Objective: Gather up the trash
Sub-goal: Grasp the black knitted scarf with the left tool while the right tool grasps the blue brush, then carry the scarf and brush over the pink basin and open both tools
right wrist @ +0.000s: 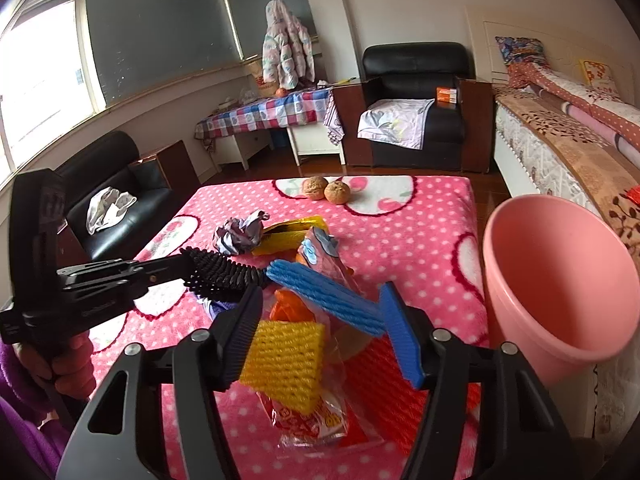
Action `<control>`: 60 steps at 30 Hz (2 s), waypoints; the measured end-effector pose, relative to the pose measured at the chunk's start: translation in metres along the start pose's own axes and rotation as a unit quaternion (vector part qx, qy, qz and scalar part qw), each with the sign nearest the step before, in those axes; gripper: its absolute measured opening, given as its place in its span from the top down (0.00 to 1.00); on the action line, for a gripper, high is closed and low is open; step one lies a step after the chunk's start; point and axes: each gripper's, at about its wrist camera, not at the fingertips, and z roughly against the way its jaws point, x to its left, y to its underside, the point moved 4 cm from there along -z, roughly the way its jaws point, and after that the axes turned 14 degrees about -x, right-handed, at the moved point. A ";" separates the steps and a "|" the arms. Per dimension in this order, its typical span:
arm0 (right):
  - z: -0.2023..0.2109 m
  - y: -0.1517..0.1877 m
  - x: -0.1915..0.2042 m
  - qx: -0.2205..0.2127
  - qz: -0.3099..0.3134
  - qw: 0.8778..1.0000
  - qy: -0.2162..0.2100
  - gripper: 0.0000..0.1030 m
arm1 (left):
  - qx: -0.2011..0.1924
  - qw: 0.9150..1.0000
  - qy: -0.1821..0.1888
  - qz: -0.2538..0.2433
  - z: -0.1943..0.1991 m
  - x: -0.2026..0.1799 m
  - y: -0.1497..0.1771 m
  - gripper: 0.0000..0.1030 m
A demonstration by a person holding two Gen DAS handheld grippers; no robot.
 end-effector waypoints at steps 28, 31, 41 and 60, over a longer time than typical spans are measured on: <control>0.009 -0.044 -0.020 -0.018 -0.089 0.996 -0.025 0.93 | -0.036 0.998 0.051 0.028 0.018 -0.018 -0.037 0.95; 0.026 -0.059 -0.037 -0.050 -0.101 0.994 -0.011 0.93 | -0.040 0.997 0.069 0.020 0.013 -0.035 -0.047 0.95; 0.062 -0.065 -0.126 -0.104 -0.143 0.980 0.091 0.93 | -0.039 0.989 0.143 -0.016 -0.040 -0.122 -0.073 0.95; 0.050 -0.004 -0.227 -0.062 -0.205 0.961 0.176 0.92 | 0.050 0.979 0.186 -0.068 -0.144 -0.229 -0.032 0.85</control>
